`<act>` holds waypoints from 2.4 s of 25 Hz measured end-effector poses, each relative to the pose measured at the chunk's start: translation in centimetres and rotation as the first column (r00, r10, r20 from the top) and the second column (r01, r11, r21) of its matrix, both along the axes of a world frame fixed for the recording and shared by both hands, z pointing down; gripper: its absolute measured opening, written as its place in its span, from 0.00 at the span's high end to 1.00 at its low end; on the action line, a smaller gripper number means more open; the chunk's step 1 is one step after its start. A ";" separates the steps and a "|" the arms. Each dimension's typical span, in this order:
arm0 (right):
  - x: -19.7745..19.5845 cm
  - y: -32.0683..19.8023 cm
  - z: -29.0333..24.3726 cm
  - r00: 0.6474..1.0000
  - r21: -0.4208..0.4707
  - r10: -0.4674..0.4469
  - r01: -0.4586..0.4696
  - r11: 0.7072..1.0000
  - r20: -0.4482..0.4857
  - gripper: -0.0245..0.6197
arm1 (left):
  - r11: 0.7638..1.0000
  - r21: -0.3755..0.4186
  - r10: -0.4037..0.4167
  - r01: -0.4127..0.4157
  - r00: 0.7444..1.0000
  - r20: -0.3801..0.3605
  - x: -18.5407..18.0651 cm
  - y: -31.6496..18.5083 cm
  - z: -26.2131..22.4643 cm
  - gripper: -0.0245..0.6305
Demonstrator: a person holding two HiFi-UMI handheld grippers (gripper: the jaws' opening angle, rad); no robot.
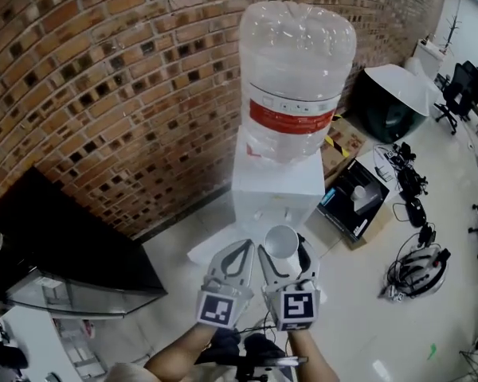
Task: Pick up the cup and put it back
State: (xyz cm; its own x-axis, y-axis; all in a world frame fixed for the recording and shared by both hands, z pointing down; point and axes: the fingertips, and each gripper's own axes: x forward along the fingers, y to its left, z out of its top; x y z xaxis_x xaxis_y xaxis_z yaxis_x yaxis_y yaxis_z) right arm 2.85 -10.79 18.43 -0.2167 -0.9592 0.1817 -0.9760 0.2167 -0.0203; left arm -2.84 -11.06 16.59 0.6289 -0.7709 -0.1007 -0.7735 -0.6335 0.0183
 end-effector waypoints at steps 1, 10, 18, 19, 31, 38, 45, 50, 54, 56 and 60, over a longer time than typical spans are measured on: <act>0.1 0.1 -1.1 1.000 0.007 0.003 -0.003 1.000 -0.011 0.44 | 1.000 0.002 0.000 0.000 1.000 -0.005 -0.1 0.1 -0.9 0.98; 0.2 0.0 -4.7 0.999 0.035 0.038 -0.037 0.999 -0.027 0.44 | 0.998 0.045 0.041 -0.040 0.999 -0.012 0.6 0.7 -4.4 0.98; 0.1 -0.2 -4.0 0.999 0.030 0.041 -0.041 0.999 -0.014 0.44 | 0.999 0.041 0.030 -0.029 0.999 -0.028 0.2 0.2 -4.4 0.98; 0.1 -0.3 -3.9 0.999 0.028 0.041 -0.041 0.999 -0.013 0.44 | 0.999 0.045 0.026 -0.025 0.999 -0.029 0.2 0.1 -4.4 0.98; 1.6 -1.9 -0.3 0.999 -0.013 0.054 -0.053 0.998 0.008 0.44 | 0.999 0.030 0.019 -0.018 1.000 -0.021 1.6 -1.7 -1.5 0.98; 3.0 -3.7 8.5 0.997 -0.040 0.083 -0.083 0.996 0.001 0.44 | 0.999 0.008 0.045 -0.044 0.999 -0.022 3.3 -3.6 6.5 0.98; 3.5 -6.0 21.1 0.995 -0.036 0.101 -0.101 0.994 -0.007 0.44 | 0.998 0.030 0.054 -0.053 0.998 -0.020 3.7 -5.9 18.8 0.98; 3.6 -6.9 31.3 0.995 -0.054 0.098 -0.099 0.994 -0.010 0.44 | 0.998 0.038 0.046 -0.046 0.999 -0.014 3.9 -7.1 28.2 0.98; 3.5 -7.5 39.3 0.995 -0.088 0.098 -0.099 0.991 -0.019 0.44 | 0.999 0.004 0.038 -0.038 0.999 -0.013 3.7 -7.7 36.3 0.98; 3.4 -7.8 42.8 0.994 -0.096 0.103 -0.104 0.990 -0.020 0.44 | 0.999 -0.016 0.034 -0.034 0.999 -0.013 3.6 -8.1 40.1 0.98; 3.5 -8.5 49.4 0.994 -0.098 0.104 -0.106 0.990 -0.023 0.44 | 0.999 -0.031 0.014 -0.014 1.000 -0.016 3.7 -9.1 46.5 0.98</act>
